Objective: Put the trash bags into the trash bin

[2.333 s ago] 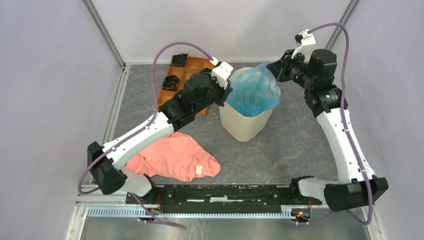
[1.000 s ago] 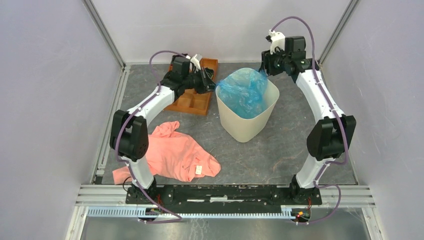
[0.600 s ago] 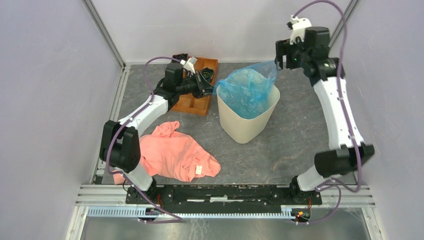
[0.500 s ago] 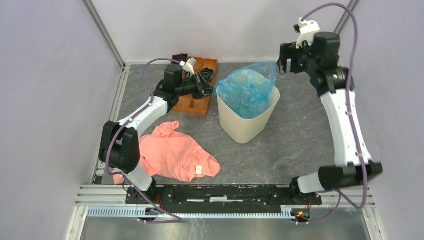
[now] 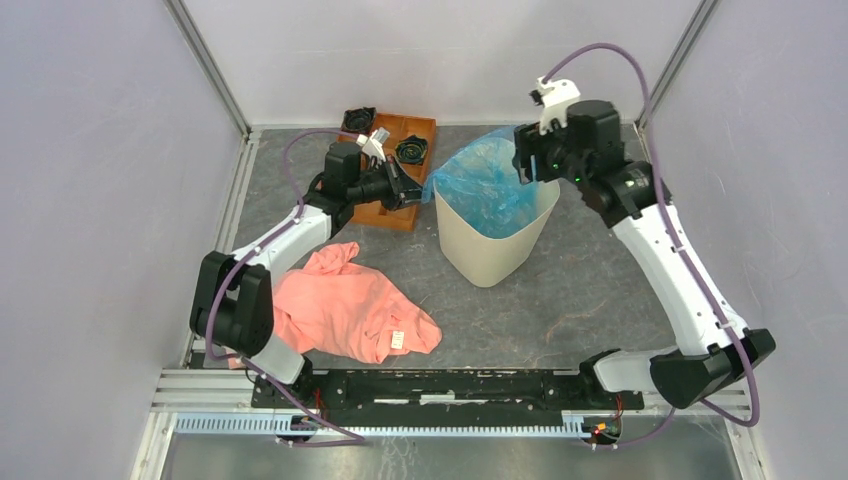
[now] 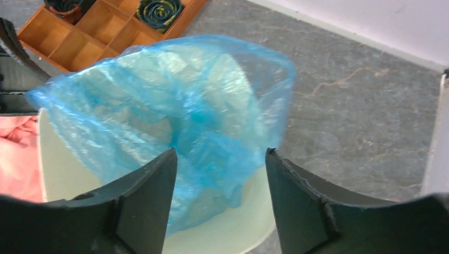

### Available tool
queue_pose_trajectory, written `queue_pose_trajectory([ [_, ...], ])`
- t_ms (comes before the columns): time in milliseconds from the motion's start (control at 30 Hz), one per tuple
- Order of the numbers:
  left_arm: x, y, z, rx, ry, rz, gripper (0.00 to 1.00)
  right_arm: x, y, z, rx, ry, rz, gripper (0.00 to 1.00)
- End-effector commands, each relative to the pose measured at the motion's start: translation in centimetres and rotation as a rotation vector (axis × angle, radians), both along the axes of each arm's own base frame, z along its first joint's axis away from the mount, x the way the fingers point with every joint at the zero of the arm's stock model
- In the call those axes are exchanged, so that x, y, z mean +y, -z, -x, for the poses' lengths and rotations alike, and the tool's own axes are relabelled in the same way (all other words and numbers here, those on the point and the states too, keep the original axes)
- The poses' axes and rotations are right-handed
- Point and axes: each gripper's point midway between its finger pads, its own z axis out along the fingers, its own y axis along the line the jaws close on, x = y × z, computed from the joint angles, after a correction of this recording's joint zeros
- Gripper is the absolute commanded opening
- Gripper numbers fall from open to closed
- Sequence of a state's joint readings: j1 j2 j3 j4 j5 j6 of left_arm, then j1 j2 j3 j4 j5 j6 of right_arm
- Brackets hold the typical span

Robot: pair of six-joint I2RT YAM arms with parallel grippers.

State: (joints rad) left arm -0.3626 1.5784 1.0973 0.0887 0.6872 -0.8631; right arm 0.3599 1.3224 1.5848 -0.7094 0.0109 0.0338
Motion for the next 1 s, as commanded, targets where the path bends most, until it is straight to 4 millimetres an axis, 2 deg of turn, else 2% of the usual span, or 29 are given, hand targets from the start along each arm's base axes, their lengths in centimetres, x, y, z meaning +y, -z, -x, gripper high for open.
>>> queue_pose_trajectory([
  [0, -0.5, -2.6, 0.9, -0.049, 0.024, 0.057, 0.02, -1.4, 0.4, -0.3, -0.034, 0.194, 0.087, 0.59],
  [33, -0.6, -2.6, 0.9, -0.048, 0.027, 0.057, 0.02, -1.6, 1.0, -0.4, -0.032, 0.222, 0.115, 0.55],
  [100, -0.5, -2.6, 1.0, -0.051, 0.028, 0.057, 0.02, -2.0, 1.9, -0.8, -0.039, 0.256, 0.173, 0.55],
  [167, -0.5, -2.6, 1.1, -0.056, 0.033, 0.056, 0.02, -2.7, 2.2, -1.4, -0.05, 0.296, 0.214, 0.55],
  [200, -0.5, -2.6, 1.2, -0.057, 0.035, 0.056, 0.02, -3.1, 2.0, -1.6, -0.06, 0.322, 0.229, 0.51],
  [267, -0.5, -2.7, 1.3, -0.059, 0.038, 0.053, 0.02, -3.1, 1.4, -1.8, -0.09, 0.319, 0.227, 0.22],
  [333, -0.4, -2.6, 1.4, -0.062, 0.04, 0.044, 0.02, -2.8, 0.4, -1.9, -0.138, 0.314, 0.185, 0.19],
  [367, -0.4, -2.6, 1.4, -0.064, 0.041, 0.04, 0.02, -2.9, -0.2, -2.0, -0.164, 0.32, 0.166, 0.13],
  [400, -0.4, -2.5, 1.4, -0.066, 0.042, 0.036, 0.02, -3.2, -0.7, -2.1, -0.182, 0.337, 0.156, 0.02],
  [433, -0.4, -2.5, 1.3, -0.067, 0.041, 0.031, 0.02, -4.1, -1.1, -2.2, -0.194, 0.372, 0.157, 0.0],
  [567, 0.0, -1.4, 1.2, -0.056, 0.026, -0.012, 0.02, -7.9, -1.0, -3.3, -0.194, 0.456, 0.13, 0.0],
  [667, 0.2, -0.4, 1.5, -0.043, 0.027, -0.036, 0.02, -10.3, 1.0, -4.3, -0.149, 0.452, 0.108, 0.01],
  [767, 0.4, 0.0, 1.7, -0.037, 0.028, -0.049, 0.02, -10.3, 4.2, -4.7, -0.064, 0.377, 0.092, 0.01],
  [867, 0.5, 0.1, 1.8, -0.037, 0.03, -0.057, 0.02, -9.9, 6.4, -4.3, -0.013, 0.348, 0.094, 0.01],
  [900, 0.5, 0.0, 1.9, -0.042, 0.03, -0.057, 0.02, -9.9, 6.6, -4.1, 0.006, 0.341, 0.106, 0.09],
  [967, 0.6, -0.5, 2.0, -0.053, 0.03, -0.054, 0.02, -10.2, 5.4, -3.4, 0.037, 0.349, 0.127, 0.35],
])
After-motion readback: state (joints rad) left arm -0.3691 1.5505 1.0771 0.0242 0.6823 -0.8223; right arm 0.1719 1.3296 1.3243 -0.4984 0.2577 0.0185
